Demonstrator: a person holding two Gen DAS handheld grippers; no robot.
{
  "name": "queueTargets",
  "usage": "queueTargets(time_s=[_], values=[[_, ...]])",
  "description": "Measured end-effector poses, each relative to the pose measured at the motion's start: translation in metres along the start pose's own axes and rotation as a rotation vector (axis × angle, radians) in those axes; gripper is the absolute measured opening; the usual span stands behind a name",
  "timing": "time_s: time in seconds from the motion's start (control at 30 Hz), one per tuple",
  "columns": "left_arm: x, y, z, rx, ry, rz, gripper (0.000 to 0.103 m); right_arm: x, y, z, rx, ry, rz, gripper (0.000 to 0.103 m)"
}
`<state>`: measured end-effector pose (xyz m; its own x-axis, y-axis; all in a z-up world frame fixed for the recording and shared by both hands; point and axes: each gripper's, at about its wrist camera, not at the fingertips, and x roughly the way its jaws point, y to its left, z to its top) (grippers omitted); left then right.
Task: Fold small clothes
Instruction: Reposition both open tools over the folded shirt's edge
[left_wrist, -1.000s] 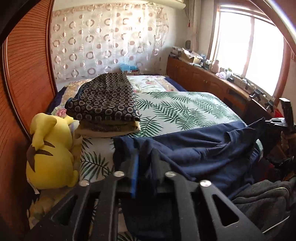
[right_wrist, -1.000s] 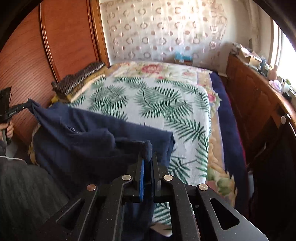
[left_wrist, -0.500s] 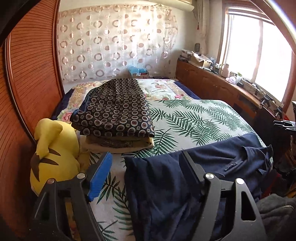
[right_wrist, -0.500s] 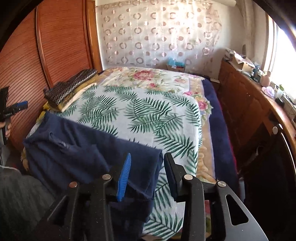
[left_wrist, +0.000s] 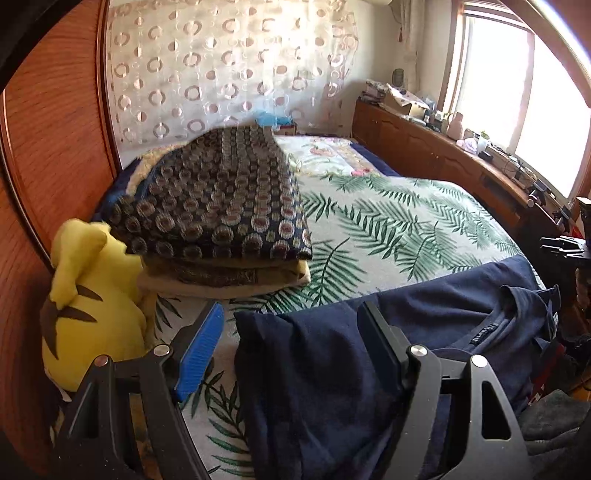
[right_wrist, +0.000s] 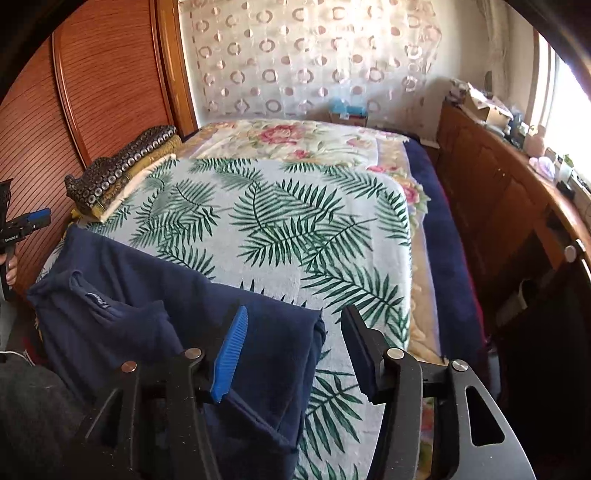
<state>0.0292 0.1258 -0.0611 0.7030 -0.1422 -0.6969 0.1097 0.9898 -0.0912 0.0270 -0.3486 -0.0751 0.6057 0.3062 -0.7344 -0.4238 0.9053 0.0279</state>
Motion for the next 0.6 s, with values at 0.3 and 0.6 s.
queueTargets(time_s=[0.3, 0.6], values=[[0.041, 0.007, -0.013, -0.033, 0.098, 0.004, 0.076, 0.052, -0.013, 0.000, 0.032, 0.083, 0.024, 0.055], [0.054, 0.006, -0.017, -0.045, 0.130, 0.002, 0.076, 0.073, -0.016, -0.004, 0.031, 0.108, 0.023, 0.055]])
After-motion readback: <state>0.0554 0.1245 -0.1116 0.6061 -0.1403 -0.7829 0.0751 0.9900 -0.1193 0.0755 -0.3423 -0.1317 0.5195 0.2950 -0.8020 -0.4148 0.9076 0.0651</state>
